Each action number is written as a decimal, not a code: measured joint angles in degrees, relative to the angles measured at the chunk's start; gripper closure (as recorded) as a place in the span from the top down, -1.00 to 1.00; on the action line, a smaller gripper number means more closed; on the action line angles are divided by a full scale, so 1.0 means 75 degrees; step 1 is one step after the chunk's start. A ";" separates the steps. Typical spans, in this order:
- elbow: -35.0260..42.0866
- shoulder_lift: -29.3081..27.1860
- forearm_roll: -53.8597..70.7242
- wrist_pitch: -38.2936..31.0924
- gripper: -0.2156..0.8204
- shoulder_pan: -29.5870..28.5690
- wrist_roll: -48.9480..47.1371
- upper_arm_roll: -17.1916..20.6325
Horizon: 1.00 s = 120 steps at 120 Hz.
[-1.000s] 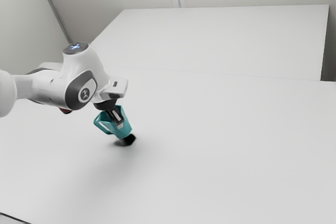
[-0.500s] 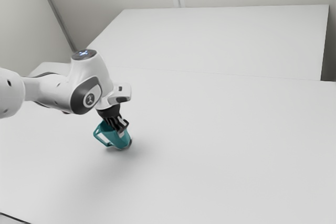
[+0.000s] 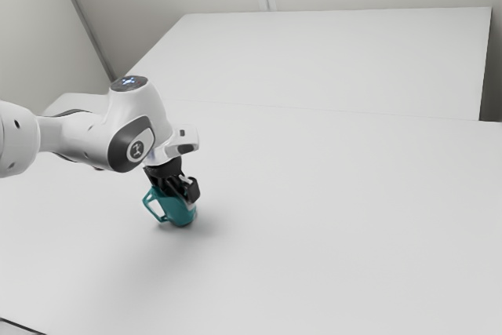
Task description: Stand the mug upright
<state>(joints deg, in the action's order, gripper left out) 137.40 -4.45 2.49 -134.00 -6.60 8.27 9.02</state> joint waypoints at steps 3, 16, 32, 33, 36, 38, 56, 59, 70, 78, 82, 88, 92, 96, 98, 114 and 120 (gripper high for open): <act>0.0004 -0.0005 -0.0001 0.0002 0.14 0.0008 -0.0028 0.0014; 0.0010 -0.0058 -0.0002 0.0021 0.32 0.0028 -0.0133 0.0036; -0.0005 -0.0313 0.0004 0.0115 0.44 -0.0004 -0.0238 0.0113; -0.0008 -0.0342 0.0004 0.0127 0.45 -0.0004 -0.0244 0.0121; -0.0020 -0.0421 0.0005 0.0167 0.46 0.0002 -0.0261 0.0139; -0.0036 -0.0474 0.0005 0.0204 0.47 0.0004 -0.0272 0.0148; -0.0491 -0.0680 -0.0061 0.0750 0.53 -0.0005 -0.0341 0.0124; -0.0698 -0.0650 -0.0085 0.0888 0.53 -0.0009 -0.0350 0.0121; -0.1819 -0.0379 -0.0135 0.1508 0.55 0.0050 -0.0393 0.0131; -0.2557 -0.0308 -0.0151 0.2022 0.56 0.0087 -0.0451 0.0138; -0.2905 -0.0284 -0.0157 0.2299 0.56 0.0095 -0.0482 0.0132; -0.3542 -0.0117 -0.0164 0.2741 0.57 0.0162 -0.0534 0.0078; -0.4080 0.0094 -0.0157 0.3091 0.57 0.0339 -0.0589 -0.0071; -0.4581 0.0264 -0.0136 0.3433 0.57 0.0520 -0.0649 -0.0220; -0.4805 0.0333 -0.0127 0.3590 0.57 0.0623 -0.0678 -0.0306; -0.6095 0.0616 -0.0112 0.4677 0.58 0.1365 -0.0880 -0.0961; -0.6316 0.0614 -0.0102 0.4999 0.58 0.1463 -0.0949 -0.1035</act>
<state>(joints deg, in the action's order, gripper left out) 90.03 0.16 1.72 -96.51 4.37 1.15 1.26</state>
